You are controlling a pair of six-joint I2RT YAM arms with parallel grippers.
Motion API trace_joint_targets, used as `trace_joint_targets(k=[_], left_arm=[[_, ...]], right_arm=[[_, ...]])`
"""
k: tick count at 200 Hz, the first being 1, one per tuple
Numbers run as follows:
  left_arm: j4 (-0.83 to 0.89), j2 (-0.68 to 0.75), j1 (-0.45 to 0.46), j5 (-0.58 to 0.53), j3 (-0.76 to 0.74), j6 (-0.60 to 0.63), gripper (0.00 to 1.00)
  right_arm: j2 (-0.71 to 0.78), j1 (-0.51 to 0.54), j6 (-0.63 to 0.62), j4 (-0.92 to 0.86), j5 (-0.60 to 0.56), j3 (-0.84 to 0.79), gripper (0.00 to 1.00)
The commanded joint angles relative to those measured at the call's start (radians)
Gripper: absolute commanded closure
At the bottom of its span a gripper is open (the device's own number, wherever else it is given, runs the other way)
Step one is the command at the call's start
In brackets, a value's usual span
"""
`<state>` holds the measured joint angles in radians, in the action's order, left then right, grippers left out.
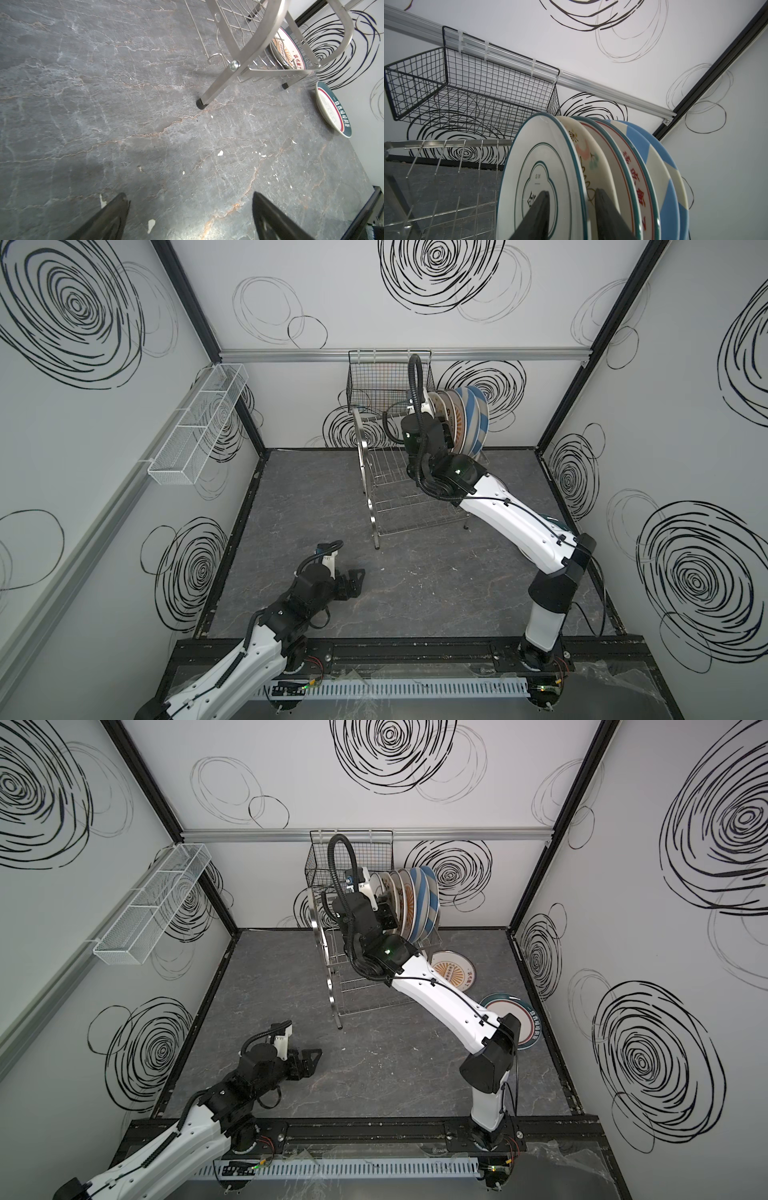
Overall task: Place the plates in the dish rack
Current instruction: 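Open the right gripper and lift it off the racked plate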
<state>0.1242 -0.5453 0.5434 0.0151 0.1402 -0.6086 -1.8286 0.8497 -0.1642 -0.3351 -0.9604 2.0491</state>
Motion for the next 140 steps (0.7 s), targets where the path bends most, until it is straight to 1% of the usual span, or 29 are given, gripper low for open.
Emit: trace_joint_targets(k=[1, 21, 31, 54, 79, 111, 140], left_arm=[[-0.042, -0.002, 0.006, -0.005, -0.001, 0.015, 0.04], [-0.041, -0.001, 0.006, -0.006, 0.0, 0.015, 0.04], [-0.041, 0.0, 0.006, -0.005, 0.0, 0.015, 0.04], [-0.041, 0.001, 0.006, -0.005, -0.001, 0.015, 0.04], [-0.041, 0.002, 0.006, -0.007, 0.0, 0.015, 0.04], [-0.042, 0.004, 0.006, -0.005, -0.001, 0.015, 0.04], [-0.042, 0.002, 0.006, -0.006, -0.001, 0.014, 0.04]], right_arm=[[0.059, 0.008, -0.007, -0.029, 0.01, 0.045, 0.54], [0.086, 0.015, 0.004, -0.039, 0.052, 0.053, 0.51], [0.105, 0.015, 0.026, -0.053, 0.094, 0.052, 0.48], [0.141, 0.007, 0.101, -0.116, 0.206, 0.048, 0.46], [0.173, -0.031, 0.185, -0.164, 0.327, 0.01, 0.46], [0.189, -0.06, 0.223, -0.172, 0.37, -0.03, 0.46], [0.177, -0.063, 0.234, -0.176, 0.393, -0.035, 0.47]])
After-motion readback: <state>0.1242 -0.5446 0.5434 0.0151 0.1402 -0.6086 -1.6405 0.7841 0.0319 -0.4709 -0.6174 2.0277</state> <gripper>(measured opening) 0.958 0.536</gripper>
